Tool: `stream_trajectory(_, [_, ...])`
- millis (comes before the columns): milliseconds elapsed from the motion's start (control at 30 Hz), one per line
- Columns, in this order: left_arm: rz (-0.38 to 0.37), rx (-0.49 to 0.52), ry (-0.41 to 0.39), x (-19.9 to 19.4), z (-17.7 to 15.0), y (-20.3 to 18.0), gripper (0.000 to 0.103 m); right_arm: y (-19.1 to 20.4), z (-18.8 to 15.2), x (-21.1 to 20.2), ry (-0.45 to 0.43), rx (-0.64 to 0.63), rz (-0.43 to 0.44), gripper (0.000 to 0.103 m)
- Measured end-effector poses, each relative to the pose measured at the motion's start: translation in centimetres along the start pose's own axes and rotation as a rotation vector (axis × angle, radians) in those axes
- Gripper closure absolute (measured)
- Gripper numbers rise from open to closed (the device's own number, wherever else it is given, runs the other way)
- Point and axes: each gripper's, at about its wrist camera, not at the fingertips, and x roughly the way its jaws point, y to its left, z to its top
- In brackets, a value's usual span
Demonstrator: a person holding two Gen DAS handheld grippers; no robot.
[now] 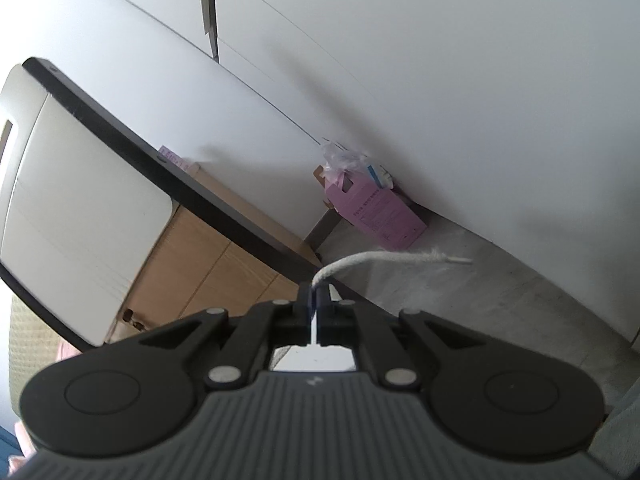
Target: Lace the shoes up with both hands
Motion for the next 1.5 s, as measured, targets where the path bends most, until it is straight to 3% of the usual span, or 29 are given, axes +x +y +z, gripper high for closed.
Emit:
stream_trajectory(67, [0.001, -0.002, 0.0, 0.0, 0.0, 0.0, 0.084, 0.1, 0.1, -0.5, 0.002, -0.022, -0.006, 0.093])
stream_trajectory(133, [0.001, 0.006, -0.007, -0.1, 0.0, -0.1, 0.084, 0.3, 0.1, -1.1, -0.006, -0.036, -0.007, 0.071])
stream_trajectory(167, [0.0, 0.01, -0.013, -0.2, 0.0, -0.1, 0.084, 0.5, 0.2, -1.5, -0.014, -0.044, -0.009, 0.048])
stream_trajectory(300, [-0.008, 0.005, -0.029, -0.7, 0.1, -0.1, 0.084, 1.5, -0.2, -2.2, -0.042, -0.091, 0.006, 0.036])
stream_trajectory(533, [-0.013, 0.025, -0.042, -0.7, 0.3, -0.1, 0.084, 4.4, -1.3, -3.5, -0.112, -0.218, 0.013, 0.034])
stream_trajectory(667, [-0.033, 0.024, -0.04, -0.7, 0.4, 0.2, 0.084, 6.1, -2.0, -4.6, -0.168, -0.302, 0.004, 0.018])
stream_trajectory(833, [-0.064, 0.021, -0.043, -0.5, 0.4, 0.7, 0.083, 5.3, -1.0, -5.9, -0.271, -0.254, -0.045, 0.015])
stream_trajectory(1100, [-0.094, 0.038, -0.058, 0.1, 1.0, 0.9, 0.083, 3.9, -0.7, -4.2, 0.003, -0.06, 0.08, 0.015])
stream_trajectory(1133, [-0.098, 0.035, -0.056, 0.3, 1.0, 0.9, 0.083, 3.7, -1.7, -3.5, 0.087, 0.004, 0.13, 0.015])
stream_trajectory(1233, [-0.095, 0.033, -0.05, 0.6, 1.0, 0.9, 0.083, 3.8, -5.5, -1.1, 0.284, 0.121, 0.13, 0.023])
stream_trajectory(1300, [-0.09, 0.033, -0.047, 0.8, 1.0, 0.9, 0.084, 4.1, -7.5, 0.2, 0.347, 0.135, 0.107, 0.036])
stream_trajectory(1333, [-0.086, 0.035, -0.046, 0.8, 1.0, 0.9, 0.084, 4.3, -8.3, 0.7, 0.366, 0.144, 0.101, 0.038])
stream_trajectory(1433, [-0.056, 0.041, -0.052, 0.7, 0.9, 0.7, 0.091, 4.8, -9.7, 2.3, 0.373, 0.147, 0.107, 0.056])
stream_trajectory(1500, [-0.03, 0.031, -0.056, 0.5, 0.8, 0.8, 0.095, 5.0, -9.9, 2.7, 0.345, 0.139, 0.114, 0.099])
